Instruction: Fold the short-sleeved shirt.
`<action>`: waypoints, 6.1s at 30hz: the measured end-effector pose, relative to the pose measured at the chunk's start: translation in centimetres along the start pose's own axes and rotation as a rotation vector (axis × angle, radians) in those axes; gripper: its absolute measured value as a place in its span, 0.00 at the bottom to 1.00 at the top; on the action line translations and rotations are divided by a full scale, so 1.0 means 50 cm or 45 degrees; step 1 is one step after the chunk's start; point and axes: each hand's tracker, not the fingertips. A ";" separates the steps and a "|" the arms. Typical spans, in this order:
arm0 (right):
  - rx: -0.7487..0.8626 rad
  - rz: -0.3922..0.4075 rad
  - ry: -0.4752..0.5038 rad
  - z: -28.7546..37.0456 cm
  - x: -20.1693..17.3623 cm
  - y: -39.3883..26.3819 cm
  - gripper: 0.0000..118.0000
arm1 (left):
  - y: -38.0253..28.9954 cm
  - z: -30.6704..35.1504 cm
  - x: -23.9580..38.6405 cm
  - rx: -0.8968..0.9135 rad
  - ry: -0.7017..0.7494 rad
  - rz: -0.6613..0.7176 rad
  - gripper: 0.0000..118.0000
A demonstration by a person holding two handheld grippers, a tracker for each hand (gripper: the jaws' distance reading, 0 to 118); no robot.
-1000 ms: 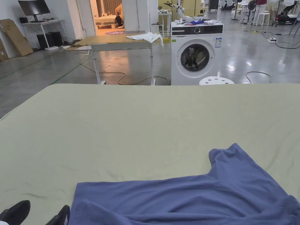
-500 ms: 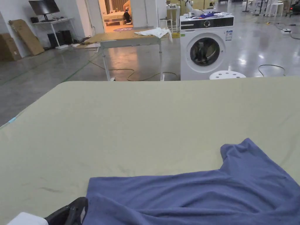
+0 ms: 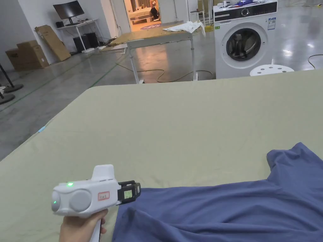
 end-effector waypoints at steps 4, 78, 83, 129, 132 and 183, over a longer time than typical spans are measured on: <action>-0.050 0.004 -0.051 0.001 0.017 -0.010 0.00 | 0.012 -0.094 -0.037 -0.123 0.104 0.141 0.52; 0.026 -0.156 0.071 0.051 0.029 0.011 0.60 | -0.253 0.489 0.092 0.629 0.138 -0.323 0.69; 0.185 -0.019 0.097 0.082 -0.043 0.072 0.57 | -0.251 0.569 0.163 0.823 0.229 -0.414 0.65; 0.078 -0.165 0.018 0.093 -0.010 -0.032 0.00 | -0.305 0.147 -0.185 0.029 -0.525 0.927 0.02; 0.077 -0.187 0.007 0.099 0.001 -0.039 0.00 | -0.250 0.215 -0.199 0.124 -0.407 0.764 0.02; 0.030 -0.441 -0.107 0.127 0.045 -0.113 0.00 | -0.201 0.097 0.271 -0.140 -0.653 0.065 0.66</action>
